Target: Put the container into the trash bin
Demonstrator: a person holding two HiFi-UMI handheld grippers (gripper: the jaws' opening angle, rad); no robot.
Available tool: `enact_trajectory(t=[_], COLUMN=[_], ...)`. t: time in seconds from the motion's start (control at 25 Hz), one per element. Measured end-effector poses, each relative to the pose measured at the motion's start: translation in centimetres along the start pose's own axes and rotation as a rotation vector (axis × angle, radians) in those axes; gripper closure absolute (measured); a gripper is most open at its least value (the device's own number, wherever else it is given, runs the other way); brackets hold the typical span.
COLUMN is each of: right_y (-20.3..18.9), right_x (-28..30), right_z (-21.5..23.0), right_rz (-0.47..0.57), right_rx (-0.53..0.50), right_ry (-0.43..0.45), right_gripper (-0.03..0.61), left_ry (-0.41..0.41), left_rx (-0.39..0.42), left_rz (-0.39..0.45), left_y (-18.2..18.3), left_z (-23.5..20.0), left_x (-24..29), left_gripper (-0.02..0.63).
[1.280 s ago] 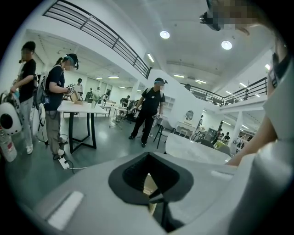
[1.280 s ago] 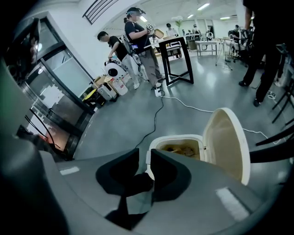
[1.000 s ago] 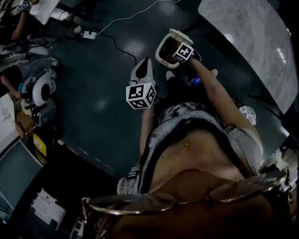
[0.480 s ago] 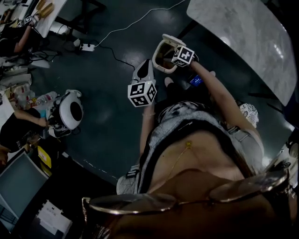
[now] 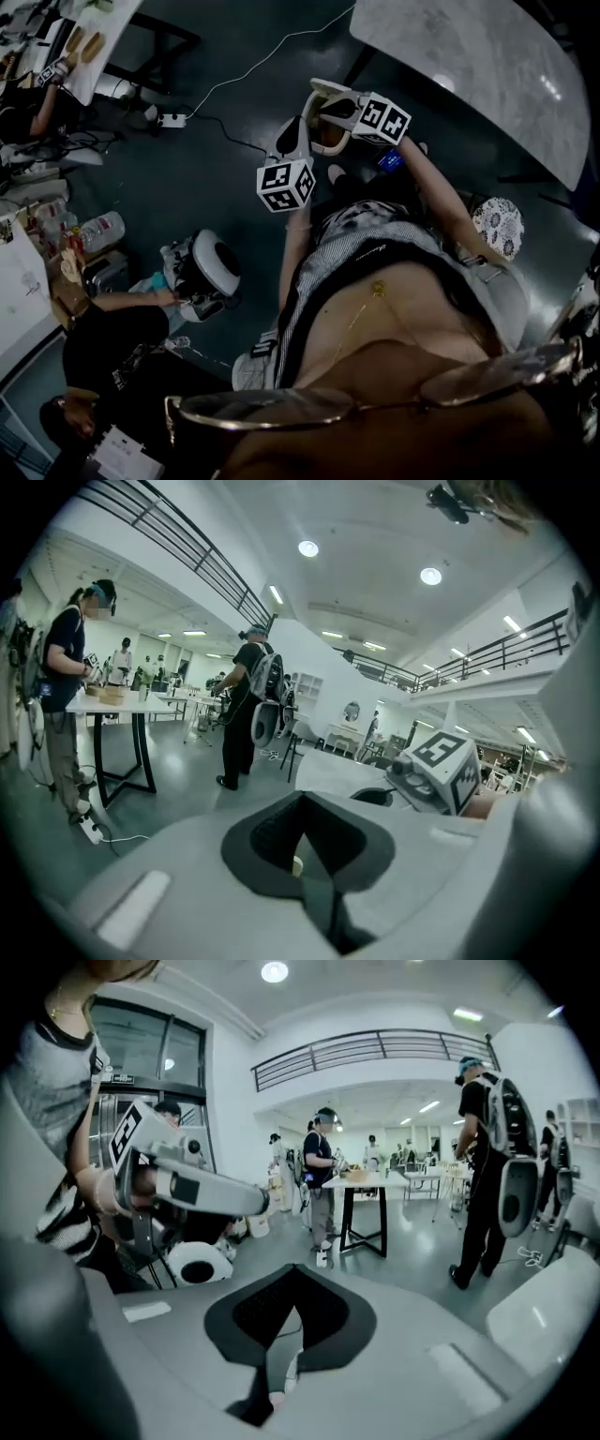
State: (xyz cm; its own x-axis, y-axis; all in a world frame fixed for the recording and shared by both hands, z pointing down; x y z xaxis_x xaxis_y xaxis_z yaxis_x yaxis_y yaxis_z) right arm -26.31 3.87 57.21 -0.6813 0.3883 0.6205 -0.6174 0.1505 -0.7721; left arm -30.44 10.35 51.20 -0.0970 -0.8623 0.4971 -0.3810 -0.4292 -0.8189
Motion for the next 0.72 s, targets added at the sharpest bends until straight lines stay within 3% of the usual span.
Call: enact_trajectory(t=[0.4,0.72], right_y=[4.7,5.6], right_x=[-9.5,-14.7], right_z=[-0.9,-1.8], right_rz=[0.249,0.372], right_rx=[0.029,0.048], right_ry=[-0.234,-0.315], right_gripper=[0.552,0.552], left_ry=[-0.132,-0.207], left_rx=[0.074,0.124], left_rz=[0.036,0.076], left_y=[3.0,6.1], left_z=[4.8,8.4], left_x=[0.7,-0.1], left_gripper=[0.614,0.614])
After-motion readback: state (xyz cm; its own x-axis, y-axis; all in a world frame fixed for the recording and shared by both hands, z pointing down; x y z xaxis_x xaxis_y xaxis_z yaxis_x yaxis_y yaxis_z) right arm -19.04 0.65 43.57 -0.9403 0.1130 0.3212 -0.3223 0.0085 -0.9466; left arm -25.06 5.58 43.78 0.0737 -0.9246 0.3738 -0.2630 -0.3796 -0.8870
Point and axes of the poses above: the fingertips, and each gripper's own axes: x forward along the fingers, z to its right, y out of its top, the point moved 3 cm from there along -x, backward along the fingers, and after that the axes turned 8 degrees about -z, right-handed, at the moved point
